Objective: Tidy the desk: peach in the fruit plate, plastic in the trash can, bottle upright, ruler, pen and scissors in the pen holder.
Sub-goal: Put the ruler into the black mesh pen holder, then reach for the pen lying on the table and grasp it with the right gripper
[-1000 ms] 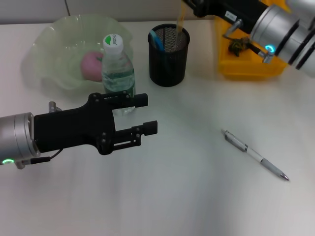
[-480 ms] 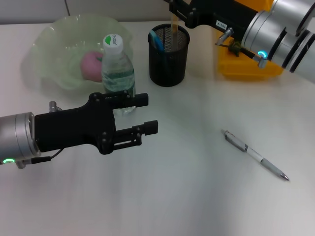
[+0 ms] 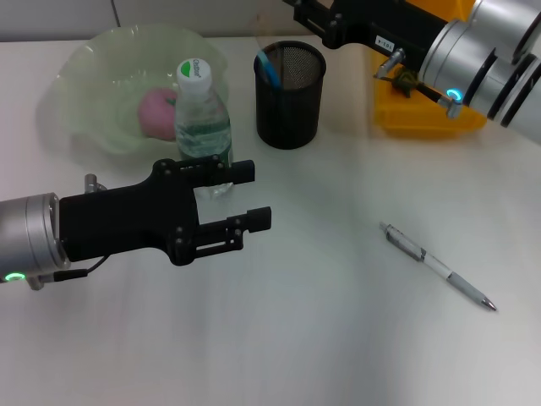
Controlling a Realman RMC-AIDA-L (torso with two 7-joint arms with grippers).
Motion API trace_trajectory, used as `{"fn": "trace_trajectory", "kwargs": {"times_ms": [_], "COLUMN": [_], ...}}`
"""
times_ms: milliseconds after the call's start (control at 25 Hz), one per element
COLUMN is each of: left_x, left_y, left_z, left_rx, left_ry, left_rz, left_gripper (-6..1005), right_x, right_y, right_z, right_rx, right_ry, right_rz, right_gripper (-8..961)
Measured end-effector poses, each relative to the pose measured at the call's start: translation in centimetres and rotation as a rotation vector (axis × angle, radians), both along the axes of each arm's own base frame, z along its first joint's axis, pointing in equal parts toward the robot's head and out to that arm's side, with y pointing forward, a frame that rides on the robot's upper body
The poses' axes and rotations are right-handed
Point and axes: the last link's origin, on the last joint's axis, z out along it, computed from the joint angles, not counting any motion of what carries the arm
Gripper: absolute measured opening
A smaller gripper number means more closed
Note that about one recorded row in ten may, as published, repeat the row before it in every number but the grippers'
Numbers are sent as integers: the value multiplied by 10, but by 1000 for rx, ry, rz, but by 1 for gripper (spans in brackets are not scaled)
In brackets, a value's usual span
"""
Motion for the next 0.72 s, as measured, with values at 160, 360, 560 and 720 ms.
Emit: {"fn": "trace_trajectory", "kwargs": {"times_ms": [160,360,560,720], "left_x": [0,0,1,1], "left_y": [0,0,0,-1], "left_z": [1,1,1,0], "left_rx": [2,1,0,-1], "left_ry": [-2,-3,-2,-2], "left_rz": [1,-1,-12,-14], "left_gripper": [630,630,630,630], "right_x": [2,11,25,41], "right_y": [-1,-9,-37,-65], "right_z": [4,24,63,108], "right_rx": [-17,-71,-64,-97], "right_ry": [24,78,141,186], "right_rz": [-14,-45,-32,-51], "right_gripper": [465,464,464,463]}}
